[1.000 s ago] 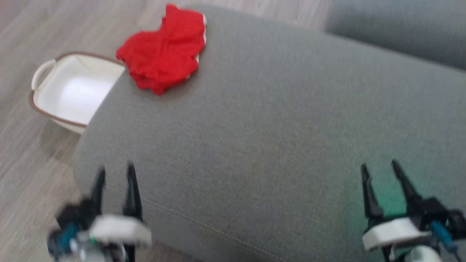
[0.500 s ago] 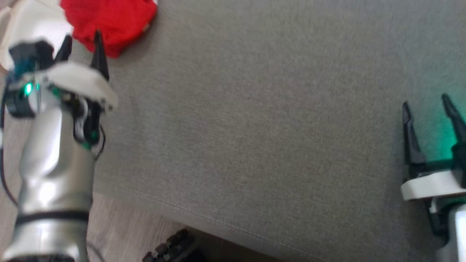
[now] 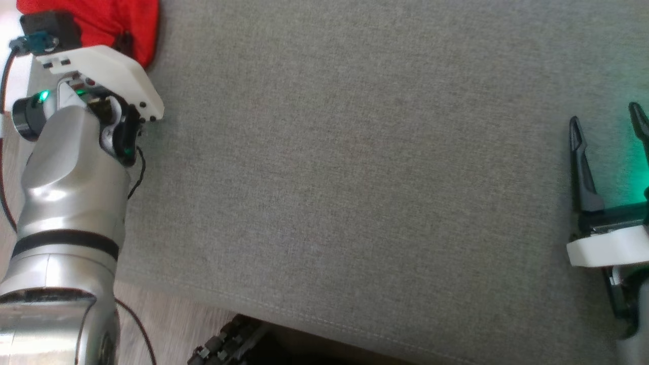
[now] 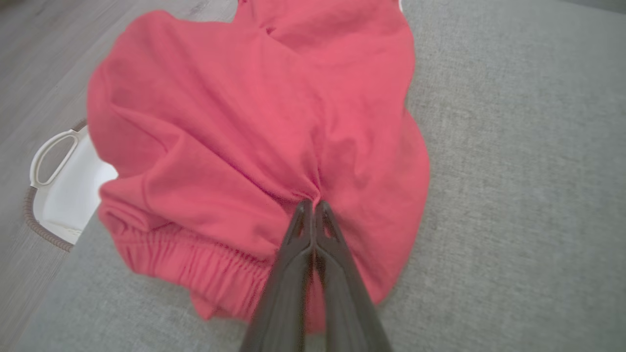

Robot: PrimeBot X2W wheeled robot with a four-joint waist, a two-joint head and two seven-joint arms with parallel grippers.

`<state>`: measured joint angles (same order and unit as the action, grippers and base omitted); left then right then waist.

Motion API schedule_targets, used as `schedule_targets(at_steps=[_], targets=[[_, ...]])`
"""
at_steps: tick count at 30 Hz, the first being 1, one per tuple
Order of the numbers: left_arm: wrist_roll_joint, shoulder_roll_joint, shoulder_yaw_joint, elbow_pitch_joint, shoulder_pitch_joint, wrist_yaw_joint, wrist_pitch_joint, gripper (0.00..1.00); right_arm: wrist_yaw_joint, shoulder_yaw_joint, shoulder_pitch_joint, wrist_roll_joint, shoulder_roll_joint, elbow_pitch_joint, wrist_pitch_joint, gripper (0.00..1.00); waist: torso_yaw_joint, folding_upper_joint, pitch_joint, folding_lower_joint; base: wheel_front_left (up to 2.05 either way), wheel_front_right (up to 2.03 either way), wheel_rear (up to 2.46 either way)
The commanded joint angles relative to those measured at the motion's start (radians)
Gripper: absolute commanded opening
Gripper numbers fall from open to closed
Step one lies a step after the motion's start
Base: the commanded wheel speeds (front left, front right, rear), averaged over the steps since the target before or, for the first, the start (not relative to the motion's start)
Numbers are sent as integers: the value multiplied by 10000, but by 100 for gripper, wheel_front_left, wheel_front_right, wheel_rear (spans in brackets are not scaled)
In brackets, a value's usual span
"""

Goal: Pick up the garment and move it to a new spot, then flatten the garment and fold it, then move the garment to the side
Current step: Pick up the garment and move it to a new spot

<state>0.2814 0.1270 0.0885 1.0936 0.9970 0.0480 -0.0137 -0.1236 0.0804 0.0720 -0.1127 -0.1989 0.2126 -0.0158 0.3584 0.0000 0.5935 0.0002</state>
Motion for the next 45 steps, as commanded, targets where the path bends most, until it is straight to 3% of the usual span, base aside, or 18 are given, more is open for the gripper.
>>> schedule_targets(at_steps=[1,6,10,13,16,21,26,31,37,41,45], targets=[[-38,598,-98,-7,79,128,-142,0,-71,-142,-163,83,-3,137,17,100,-79,0,-187,-2,0,0,0],[290,666,-88,9,397,614,-613,0,-71,-108,-265,186,434,-335,-335,100,-234,0,-1028,-2,0,0,0],[348,588,537,-763,463,804,-588,0,-71,-62,-418,281,893,-962,-768,100,-346,0,-1948,-2,0,0,0],[1219,422,1793,-2739,115,821,337,0,-71,-134,-512,399,1245,-1620,-1214,100,-565,0,-2734,-2,0,0,0],[2454,777,2587,-5047,-522,823,1504,0,-71,-203,-453,523,1397,-2084,-1542,100,-838,0,-3176,-2,0,0,0],[4592,1326,2816,-9573,-1982,799,3678,0,-71,-287,-321,855,1478,-2713,-1941,100,-1366,0,-3668,-2,0,0,0],[6017,1155,2972,-13621,-3397,-222,5484,0,-71,-302,-185,1351,1484,-3204,-2222,100,-1976,0,-3806,-2,0,0,0],[7048,483,3314,-15948,-4196,-1406,6366,0,-71,-410,-60,1656,1485,-3567,-2378,100,-2665,0,-3786,-2,0,0,0],[7653,-146,3457,-16298,-4475,-2578,6750,0,-71,-534,146,1924,1486,-3873,-2447,100,-3549,0,-3695,-2,0,0,0],[7517,-347,2827,-14906,-4613,-3119,6029,0,-71,-589,297,2094,1486,-3859,-2455,100,-4084,0,-3547,-2,0,0,0],[6912,-184,2224,-13081,-4377,-3213,5178,0,-71,-628,344,2156,1486,-3868,-2456,100,-4391,0,-3466,-2,0,0,0]])
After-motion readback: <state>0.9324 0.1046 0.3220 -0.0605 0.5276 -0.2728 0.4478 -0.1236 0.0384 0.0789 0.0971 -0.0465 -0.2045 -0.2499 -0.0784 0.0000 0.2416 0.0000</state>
